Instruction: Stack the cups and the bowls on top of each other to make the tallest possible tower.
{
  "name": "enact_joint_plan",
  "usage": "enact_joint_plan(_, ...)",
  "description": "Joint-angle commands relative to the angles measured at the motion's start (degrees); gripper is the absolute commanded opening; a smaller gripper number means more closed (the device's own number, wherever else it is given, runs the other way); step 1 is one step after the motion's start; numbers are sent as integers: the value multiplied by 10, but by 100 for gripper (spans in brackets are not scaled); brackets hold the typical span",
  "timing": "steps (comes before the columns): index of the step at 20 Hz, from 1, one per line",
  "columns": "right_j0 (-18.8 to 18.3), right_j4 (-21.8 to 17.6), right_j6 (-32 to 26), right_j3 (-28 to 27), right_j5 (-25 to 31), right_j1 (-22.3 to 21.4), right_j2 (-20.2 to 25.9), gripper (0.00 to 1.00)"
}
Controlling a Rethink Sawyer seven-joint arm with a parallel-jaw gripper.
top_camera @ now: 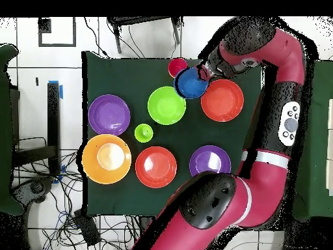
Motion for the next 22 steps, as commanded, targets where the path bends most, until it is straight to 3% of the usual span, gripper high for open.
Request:
enact_joint_plan(1,31,-98,0,-86,92,40,102,0)
enact_joint_plan(10,1,-311,28,-123,150,53,358,0)
enact_joint_plan(18,-37,-551,-16,-156,204,67,597,0)
enact_joint_plan(22,-49,-664,-41,-171,229,69,694,0)
